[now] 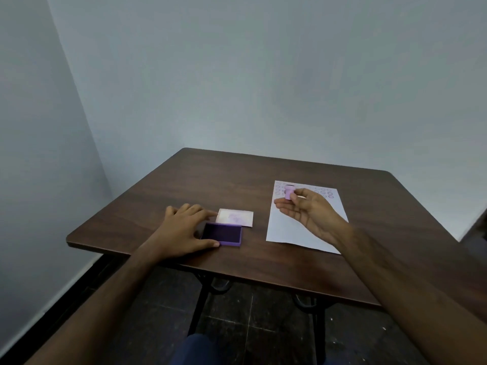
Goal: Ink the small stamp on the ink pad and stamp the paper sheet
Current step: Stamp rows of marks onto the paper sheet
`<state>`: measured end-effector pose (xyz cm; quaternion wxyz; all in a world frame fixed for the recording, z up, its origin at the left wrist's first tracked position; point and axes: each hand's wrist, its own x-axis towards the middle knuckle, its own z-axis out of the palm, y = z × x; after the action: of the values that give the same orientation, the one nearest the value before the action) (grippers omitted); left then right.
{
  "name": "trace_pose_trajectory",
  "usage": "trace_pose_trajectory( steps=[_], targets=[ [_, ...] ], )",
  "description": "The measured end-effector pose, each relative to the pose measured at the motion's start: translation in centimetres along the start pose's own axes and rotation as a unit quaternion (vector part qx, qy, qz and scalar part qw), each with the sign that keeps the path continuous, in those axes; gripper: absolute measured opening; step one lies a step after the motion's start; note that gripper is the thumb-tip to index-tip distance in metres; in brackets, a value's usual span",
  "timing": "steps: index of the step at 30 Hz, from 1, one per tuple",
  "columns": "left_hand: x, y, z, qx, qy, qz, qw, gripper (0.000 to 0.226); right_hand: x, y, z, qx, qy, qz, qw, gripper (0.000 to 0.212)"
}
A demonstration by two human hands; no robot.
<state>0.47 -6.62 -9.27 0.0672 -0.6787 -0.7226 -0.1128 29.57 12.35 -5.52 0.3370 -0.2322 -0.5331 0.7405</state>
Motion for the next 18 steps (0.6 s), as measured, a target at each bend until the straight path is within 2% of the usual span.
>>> trace_pose_trajectory(
  steps=[2,4,6,8,14,16,18],
  targets=[
    [0.3,0.6,-0.1,0.005,0.028,0.001,1.000,0.083,-0.2,0.1,-1.4,-0.065,0.060,-0.010,0.996,0.024],
    [1.2,2.1,-0.1,0.002,0.070,0.013,0.997,0.071,-0.6,0.3,-2.4,-0.192,0.113,-0.031,0.974,0.029],
    [2.2,4.4,0.1,-0.010,0.104,0.044,0.994,0.052,-1.4,0.6,-2.8,-0.347,0.124,-0.065,0.927,0.029],
    [3.4,7.0,0.6,-0.026,0.106,0.081,0.991,0.040,-2.2,1.1,-3.0,-0.458,0.105,-0.084,0.879,0.020],
    [7.2,12.8,2.3,-0.055,0.020,0.132,0.990,0.036,-5.8,1.0,-4.4,-0.586,0.038,-0.082,0.805,0.012],
    [7.9,13.8,2.9,-0.059,0.010,0.139,0.989,0.037,-7.7,0.3,-6.0,-0.597,-0.003,-0.088,0.797,0.008],
    [8.3,14.3,3.5,-0.062,0.007,0.146,0.987,0.040,-9.6,-0.8,-8.1,-0.570,-0.048,-0.065,0.818,0.009]
  ],
)
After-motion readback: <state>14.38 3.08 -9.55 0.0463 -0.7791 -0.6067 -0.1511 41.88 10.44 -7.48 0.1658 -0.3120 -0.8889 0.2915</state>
